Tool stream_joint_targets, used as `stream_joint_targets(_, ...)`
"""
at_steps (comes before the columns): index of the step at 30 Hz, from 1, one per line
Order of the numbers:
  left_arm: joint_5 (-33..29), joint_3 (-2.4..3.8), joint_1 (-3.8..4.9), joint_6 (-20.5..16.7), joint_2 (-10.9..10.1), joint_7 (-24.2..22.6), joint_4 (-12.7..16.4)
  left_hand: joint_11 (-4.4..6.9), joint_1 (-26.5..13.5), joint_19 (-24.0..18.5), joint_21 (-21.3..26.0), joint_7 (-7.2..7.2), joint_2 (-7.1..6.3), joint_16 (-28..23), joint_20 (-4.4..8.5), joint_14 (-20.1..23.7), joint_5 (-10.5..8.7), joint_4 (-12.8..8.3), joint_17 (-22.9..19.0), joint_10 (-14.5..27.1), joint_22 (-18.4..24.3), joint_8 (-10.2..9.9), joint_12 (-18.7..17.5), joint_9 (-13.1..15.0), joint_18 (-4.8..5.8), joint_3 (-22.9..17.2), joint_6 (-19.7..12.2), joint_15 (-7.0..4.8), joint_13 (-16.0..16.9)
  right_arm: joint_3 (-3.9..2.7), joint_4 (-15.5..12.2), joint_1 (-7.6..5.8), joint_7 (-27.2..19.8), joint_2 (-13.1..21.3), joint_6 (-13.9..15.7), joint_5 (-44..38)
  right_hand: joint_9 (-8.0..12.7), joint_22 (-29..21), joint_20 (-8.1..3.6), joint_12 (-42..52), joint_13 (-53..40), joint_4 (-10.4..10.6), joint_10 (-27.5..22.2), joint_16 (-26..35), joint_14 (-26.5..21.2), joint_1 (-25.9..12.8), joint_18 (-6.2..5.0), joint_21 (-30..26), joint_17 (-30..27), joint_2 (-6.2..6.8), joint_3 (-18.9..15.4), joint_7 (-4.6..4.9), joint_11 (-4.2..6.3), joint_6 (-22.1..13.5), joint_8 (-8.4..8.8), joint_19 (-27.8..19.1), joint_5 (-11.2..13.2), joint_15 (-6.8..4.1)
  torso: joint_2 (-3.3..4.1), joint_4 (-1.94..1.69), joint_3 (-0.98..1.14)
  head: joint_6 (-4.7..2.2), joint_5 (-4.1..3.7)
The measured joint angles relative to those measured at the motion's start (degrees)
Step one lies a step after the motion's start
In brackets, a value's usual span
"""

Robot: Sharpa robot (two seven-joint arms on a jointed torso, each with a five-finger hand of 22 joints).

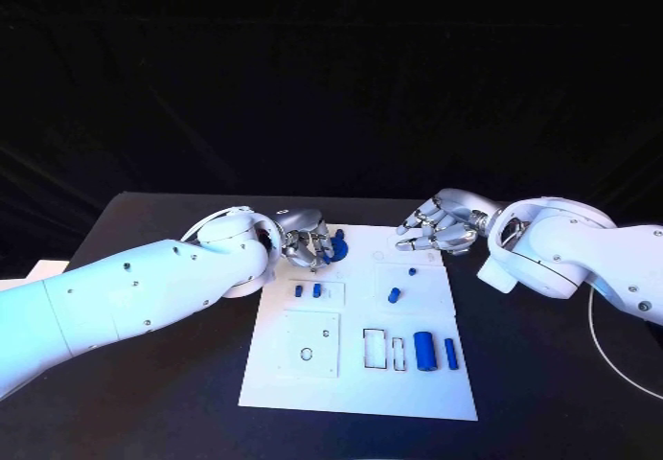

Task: Assemble the parts on the task board

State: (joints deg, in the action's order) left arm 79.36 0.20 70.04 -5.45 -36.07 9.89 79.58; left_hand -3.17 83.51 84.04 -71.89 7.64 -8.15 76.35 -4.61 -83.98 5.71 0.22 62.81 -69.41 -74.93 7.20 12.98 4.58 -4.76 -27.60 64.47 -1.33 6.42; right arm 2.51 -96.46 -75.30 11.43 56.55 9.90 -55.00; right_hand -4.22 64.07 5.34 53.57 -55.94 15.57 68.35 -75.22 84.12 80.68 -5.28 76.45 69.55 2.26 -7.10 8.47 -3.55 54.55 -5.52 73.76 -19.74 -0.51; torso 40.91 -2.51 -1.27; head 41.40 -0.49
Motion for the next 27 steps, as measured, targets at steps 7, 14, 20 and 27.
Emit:
stream_joint_targets(7, -2.74, 0.24, 0.07, 0.18, -3.26, 0.60, 1.02, 0.00, -0.17, 0.00, 0.00, 0.00, 0.16, 0.00, 0.00, 0.00, 0.00, -0.16, -0.05, 0.00, 0.00, -0.01, -0.40, -0.04, 0.00, -0.16, 0.00, 0.00, 0.00, 0.00, 0.00, 0.00, -0.01, 0.19, -0.01, 0.02, 0.00, 0.00, 0.00, 0.00, 0.00, 0.00, 0.00, 0.00, 0.00, 0.00, 0.00, 0.00, 0.00, 0.00, 0.00, 0.00, 0.00, 0.00, 0.00, 0.00, 0.00, 0.00, 0.05, 0.00, 0.00, -0.09, 0.03)
stream_joint_targets(14, -4.10, 0.22, 0.07, 0.80, -4.01, 1.06, 0.88, 0.00, -0.23, 0.00, 0.00, 0.00, 0.23, 0.00, 0.00, 0.00, 0.00, -0.16, -0.05, 0.00, 0.01, -0.14, -0.40, -0.07, -0.06, -0.16, 0.00, 0.00, -0.01, 0.00, 0.04, 0.00, -0.01, 0.17, -0.01, 0.04, 0.01, 0.00, 0.00, 0.00, 0.01, 0.00, 0.00, 0.00, 0.00, 0.00, 0.00, 0.00, 0.00, 0.00, 0.00, 0.00, 0.00, 0.00, 0.00, 0.00, 0.00, 0.00, 0.09, 0.00, -0.04, -0.10, 0.40)
stream_joint_targets(20, -4.70, -0.07, 0.01, 1.34, -3.73, 1.27, 0.36, 0.00, -0.23, 0.00, 0.00, 0.00, 0.22, 0.00, 0.00, 0.00, 0.00, -0.16, -0.05, 0.01, 0.01, -0.15, -0.59, -0.09, -0.08, -0.16, -0.01, 0.00, -0.02, 0.00, 0.09, 0.00, -0.01, 0.11, -0.02, 0.05, 0.01, 0.00, 0.00, 0.00, 0.01, 0.00, 0.00, 0.00, 0.00, 0.00, 0.00, 0.00, 0.00, 0.00, 0.00, 0.00, 0.00, 0.00, 0.00, 0.00, 0.00, 0.00, 0.13, 0.07, -0.07, -0.04, 0.54)
stream_joint_targets(27, -4.91, -0.20, -0.02, 1.62, -3.18, 1.32, 0.18, 0.00, -0.22, 0.00, 0.00, -0.01, 0.22, 0.00, 0.00, 0.00, 0.00, -0.16, -0.05, 0.00, 0.01, -0.16, -0.68, -0.10, -0.08, -0.16, -0.01, 0.00, -0.02, 0.01, 0.10, 0.00, -0.02, 0.11, -0.02, 0.05, 0.01, 0.00, 0.00, 0.00, 0.02, 0.00, 0.00, 0.00, 0.00, 0.00, 0.00, 0.00, 0.00, 0.00, 0.00, 0.00, 0.00, 0.00, 0.00, 0.00, 0.00, 0.00, 0.18, 0.12, -0.07, 0.10, 0.37)
